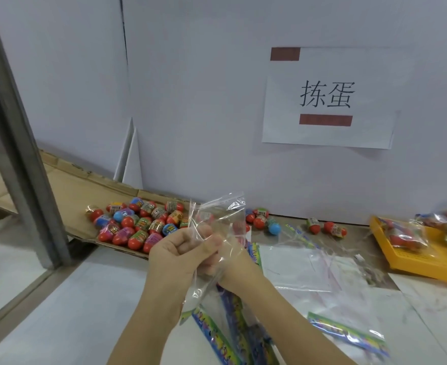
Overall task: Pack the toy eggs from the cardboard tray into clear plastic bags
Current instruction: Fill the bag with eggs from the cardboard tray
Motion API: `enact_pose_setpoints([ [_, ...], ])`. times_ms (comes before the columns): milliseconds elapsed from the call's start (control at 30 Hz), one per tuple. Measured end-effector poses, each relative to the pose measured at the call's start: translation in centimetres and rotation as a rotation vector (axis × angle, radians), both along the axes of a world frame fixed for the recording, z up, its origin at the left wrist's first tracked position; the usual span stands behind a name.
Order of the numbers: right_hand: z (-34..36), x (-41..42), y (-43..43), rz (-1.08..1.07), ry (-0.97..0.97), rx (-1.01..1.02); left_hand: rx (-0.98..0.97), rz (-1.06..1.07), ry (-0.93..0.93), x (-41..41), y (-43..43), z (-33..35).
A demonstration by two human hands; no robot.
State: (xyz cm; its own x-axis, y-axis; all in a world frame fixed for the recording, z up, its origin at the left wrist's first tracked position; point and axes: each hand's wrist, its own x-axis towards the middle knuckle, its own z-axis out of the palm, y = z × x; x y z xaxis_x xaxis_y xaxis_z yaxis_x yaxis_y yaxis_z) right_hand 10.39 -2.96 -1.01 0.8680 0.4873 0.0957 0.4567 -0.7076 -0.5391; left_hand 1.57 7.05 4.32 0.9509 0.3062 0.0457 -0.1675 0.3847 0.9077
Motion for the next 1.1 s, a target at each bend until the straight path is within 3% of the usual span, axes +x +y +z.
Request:
enact_pose_setpoints([
  [167, 2.2, -0.1, -1.9, -0.294, 0.004, 0.702, 0.054, -0.029, -0.017, -0.5, 0.2, 0.3],
  [300, 7.7, -0.9, -6.0, -0.214, 0.029, 1.112, 0.140, -0.036, -0.044, -0.4, -0.2, 0.1],
  [433, 11.8, -2.8, -8.7, 0.042, -0.094, 1.030, 0.229, -0.030, -0.059, -0.3, -0.7, -0.2],
  [633, 12.4, -4.5, -8.3, 0.128, -0.178, 0.589, 0.293, -0.028, -0.106, -0.8, -1.3, 0.0],
  [1100, 13.0, -5.5, -8.5, 0.219, -0.191, 0.384, 0.276, -0.139, -0.246, -1.5, -1.6, 0.6],
])
